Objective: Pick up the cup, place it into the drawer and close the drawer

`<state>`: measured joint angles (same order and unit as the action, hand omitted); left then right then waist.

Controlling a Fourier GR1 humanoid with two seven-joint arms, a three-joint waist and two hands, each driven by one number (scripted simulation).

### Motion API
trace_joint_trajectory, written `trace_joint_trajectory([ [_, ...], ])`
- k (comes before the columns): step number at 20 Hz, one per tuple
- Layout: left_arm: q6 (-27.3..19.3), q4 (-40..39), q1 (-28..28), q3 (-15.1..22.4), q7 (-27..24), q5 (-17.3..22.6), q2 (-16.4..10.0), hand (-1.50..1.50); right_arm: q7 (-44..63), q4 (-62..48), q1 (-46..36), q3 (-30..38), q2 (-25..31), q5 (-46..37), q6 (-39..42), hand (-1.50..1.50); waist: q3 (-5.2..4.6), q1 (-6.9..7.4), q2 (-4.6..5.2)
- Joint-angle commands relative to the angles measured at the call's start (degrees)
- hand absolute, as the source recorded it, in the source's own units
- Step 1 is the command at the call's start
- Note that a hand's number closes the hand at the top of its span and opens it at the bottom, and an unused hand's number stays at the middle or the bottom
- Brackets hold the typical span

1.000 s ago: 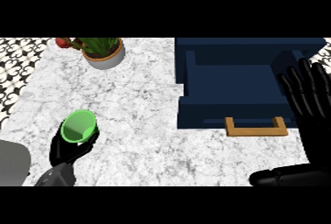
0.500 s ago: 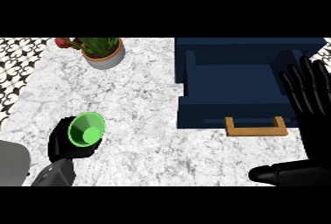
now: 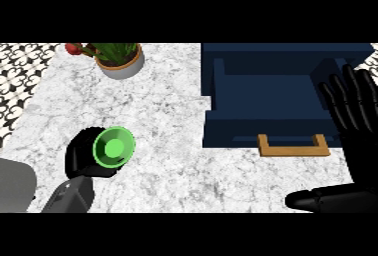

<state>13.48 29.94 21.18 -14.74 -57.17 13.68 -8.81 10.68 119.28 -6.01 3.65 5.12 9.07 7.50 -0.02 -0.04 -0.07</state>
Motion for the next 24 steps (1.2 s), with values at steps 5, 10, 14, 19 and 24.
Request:
trace_joint_trajectory([
  [5,1.56,19.36,-2.82,7.39,5.58,-1.30,3.30,1.50,1.95,5.58,4.38,0.38,0.59,1.39,0.65,-1.50,0.13,0.39,-0.54],
  [10,0.99,34.45,-4.58,9.60,17.61,1.90,3.70,1.50,-2.66,-0.53,3.21,-0.49,-0.96,-0.22,0.87,-1.50,0.08,0.53,-0.17],
  [14,-5.80,46.89,-3.33,12.46,29.51,2.81,7.11,1.50,1.52,0.78,0.61,-0.49,-0.33,-0.56,-0.70,-1.50,0.07,0.64,-0.20],
  [19,-11.37,50.44,2.16,12.67,36.18,2.93,7.65,1.50,0.77,-0.06,0.24,2.78,1.05,1.55,0.06,-1.50,0.03,0.08,-0.03],
  [24,-20.48,49.21,13.77,17.99,42.25,2.09,8.78,1.50,-2.44,-3.71,-0.78,1.74,0.57,-0.79,0.32,-1.50,0.04,-0.36,0.11],
])
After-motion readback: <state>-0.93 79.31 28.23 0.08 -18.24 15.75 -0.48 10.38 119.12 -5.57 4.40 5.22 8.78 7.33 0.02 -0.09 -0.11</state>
